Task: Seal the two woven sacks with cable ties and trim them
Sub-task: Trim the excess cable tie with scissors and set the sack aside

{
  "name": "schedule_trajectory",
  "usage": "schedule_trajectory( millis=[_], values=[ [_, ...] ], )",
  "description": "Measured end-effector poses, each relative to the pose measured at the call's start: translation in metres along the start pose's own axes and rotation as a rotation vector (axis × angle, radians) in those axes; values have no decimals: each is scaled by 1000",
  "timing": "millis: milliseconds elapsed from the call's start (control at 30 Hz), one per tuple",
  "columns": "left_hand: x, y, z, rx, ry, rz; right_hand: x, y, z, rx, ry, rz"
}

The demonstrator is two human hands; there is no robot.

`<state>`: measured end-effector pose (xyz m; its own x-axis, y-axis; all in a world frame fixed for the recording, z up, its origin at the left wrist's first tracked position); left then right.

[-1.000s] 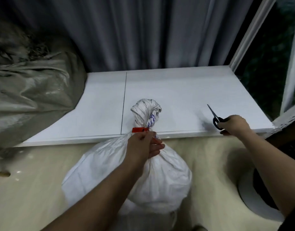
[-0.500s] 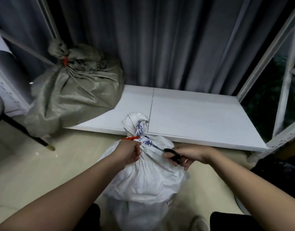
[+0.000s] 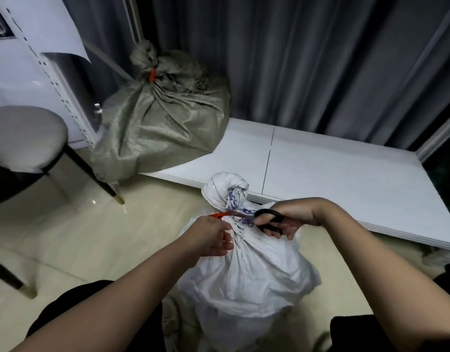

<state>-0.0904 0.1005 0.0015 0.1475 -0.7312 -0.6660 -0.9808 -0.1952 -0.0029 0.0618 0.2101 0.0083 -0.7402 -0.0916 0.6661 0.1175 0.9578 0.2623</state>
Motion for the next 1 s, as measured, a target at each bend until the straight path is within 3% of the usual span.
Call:
schedule_trajectory(
  millis=[200, 500, 1000],
  values=[
    [5, 7, -2, 20, -25, -13, -3, 0, 14, 118, -73, -130],
    [12, 11, -5, 20, -46, 27, 18, -3, 38, 143, -73, -206],
    [14, 15, -7, 4, -47, -11, 2, 2, 24, 245, 6, -91]
  ],
)
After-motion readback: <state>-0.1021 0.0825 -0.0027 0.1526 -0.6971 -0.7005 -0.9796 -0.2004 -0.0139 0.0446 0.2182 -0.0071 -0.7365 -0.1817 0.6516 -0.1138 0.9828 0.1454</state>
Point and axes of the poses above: each hand's wrist, its own z-axis towards the middle knuckle, its own y-axis out of the back of the hand, x = y × z, the point moved 4 cm from there along z, towards the middle knuckle, and after that the axes turned 8 degrees about y, right-handed, at the moved point
